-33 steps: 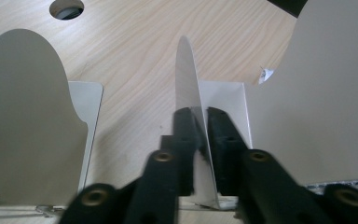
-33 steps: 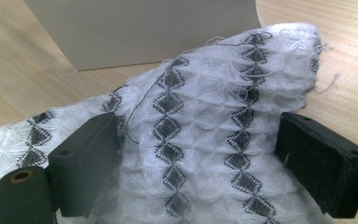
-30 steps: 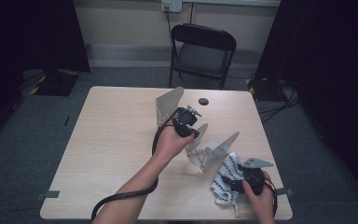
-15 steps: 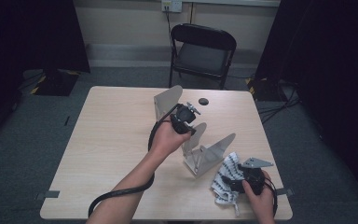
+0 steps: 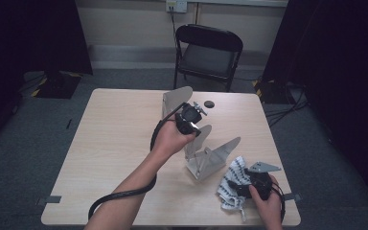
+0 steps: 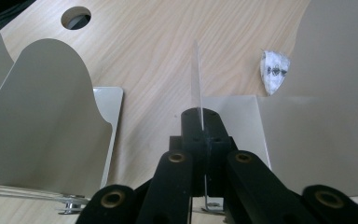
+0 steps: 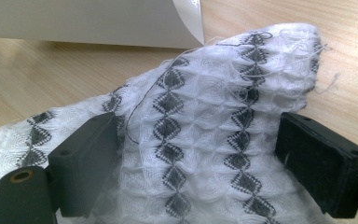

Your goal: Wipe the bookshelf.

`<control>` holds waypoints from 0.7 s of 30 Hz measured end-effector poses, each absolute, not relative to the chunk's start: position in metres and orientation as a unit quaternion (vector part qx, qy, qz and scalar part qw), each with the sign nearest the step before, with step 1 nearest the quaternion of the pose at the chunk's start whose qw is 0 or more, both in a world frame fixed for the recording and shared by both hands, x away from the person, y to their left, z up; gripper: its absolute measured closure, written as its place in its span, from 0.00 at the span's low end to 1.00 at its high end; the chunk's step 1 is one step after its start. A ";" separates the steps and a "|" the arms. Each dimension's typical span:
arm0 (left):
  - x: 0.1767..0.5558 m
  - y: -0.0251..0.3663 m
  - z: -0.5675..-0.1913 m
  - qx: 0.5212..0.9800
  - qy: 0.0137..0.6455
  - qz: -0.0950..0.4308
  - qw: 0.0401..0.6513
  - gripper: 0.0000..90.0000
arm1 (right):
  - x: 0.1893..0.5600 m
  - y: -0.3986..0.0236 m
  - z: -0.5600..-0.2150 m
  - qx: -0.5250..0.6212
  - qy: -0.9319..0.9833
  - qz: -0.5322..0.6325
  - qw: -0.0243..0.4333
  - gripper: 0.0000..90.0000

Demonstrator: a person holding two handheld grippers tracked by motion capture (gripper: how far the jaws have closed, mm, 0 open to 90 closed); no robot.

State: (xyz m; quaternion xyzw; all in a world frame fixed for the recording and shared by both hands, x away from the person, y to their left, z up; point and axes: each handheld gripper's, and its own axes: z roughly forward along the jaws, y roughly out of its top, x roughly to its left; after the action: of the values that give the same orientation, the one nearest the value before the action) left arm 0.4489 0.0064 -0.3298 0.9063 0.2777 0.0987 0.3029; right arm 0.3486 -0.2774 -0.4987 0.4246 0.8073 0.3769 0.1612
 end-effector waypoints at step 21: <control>0.442 0.020 -0.358 0.894 0.289 0.093 0.329 1.00 | 0.348 -0.277 -0.499 0.424 0.808 0.376 0.161 0.14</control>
State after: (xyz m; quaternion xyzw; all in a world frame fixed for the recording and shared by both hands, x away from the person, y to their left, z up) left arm 0.4423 0.0204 -0.3579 0.8941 0.2889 0.0929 0.3293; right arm 0.3484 -0.2772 -0.4987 0.4240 0.8078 0.3764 0.1609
